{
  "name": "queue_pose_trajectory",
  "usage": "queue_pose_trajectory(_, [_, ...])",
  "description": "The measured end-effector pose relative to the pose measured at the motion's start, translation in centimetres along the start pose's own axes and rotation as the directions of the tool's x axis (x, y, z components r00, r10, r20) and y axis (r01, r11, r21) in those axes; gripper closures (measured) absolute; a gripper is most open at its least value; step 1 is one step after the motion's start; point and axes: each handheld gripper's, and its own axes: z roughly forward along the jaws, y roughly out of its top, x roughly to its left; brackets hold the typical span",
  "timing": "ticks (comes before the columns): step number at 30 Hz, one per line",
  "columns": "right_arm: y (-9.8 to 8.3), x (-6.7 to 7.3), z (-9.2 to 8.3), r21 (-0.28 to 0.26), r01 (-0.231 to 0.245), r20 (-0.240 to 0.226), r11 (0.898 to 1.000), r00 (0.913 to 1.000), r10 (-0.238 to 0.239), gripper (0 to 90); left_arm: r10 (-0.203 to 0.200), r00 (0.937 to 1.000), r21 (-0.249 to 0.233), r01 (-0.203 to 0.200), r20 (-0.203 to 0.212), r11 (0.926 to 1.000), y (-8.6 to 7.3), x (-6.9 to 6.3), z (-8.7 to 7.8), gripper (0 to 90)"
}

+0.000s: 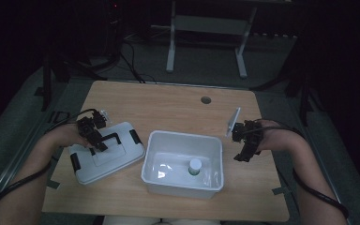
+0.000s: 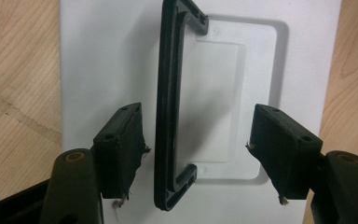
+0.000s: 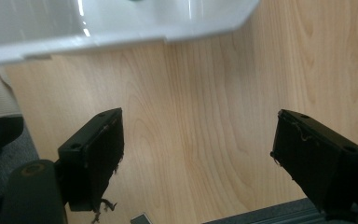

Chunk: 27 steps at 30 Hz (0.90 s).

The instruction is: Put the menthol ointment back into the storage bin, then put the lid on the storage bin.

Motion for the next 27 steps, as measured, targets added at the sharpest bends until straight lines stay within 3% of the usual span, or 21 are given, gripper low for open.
queue_pose_trajectory(8, [-1.8,-0.1,2.6,-0.001,-0.009,-0.022,1.000,0.9997,0.009,16.3,-0.001,1.0000,-0.009,0.001,-0.008,1.0000,-0.1,0.1,0.0,52.0])
queue_pose_trajectory(14, [-3.2,0.0,5.0,0.003,-0.046,-0.040,0.999,0.9981,0.046,16.3,-0.007,0.9999,-0.004,0.007,-0.012,1.0000,-0.3,0.3,0.2,59.7])
queue_pose_trajectory(22, [-4.5,0.3,8.2,0.013,-0.074,-0.040,0.997,0.9964,0.075,16.2,-0.008,0.9996,0.007,0.008,-0.026,0.9999,-0.4,0.6,1.0,62.8])
queue_pose_trajectory(27, [-5.1,0.5,9.0,0.012,-0.083,-0.053,0.996,0.9950,0.084,16.2,0.005,0.9996,0.019,-0.004,-0.028,0.9998,-0.3,0.6,1.6,66.5])
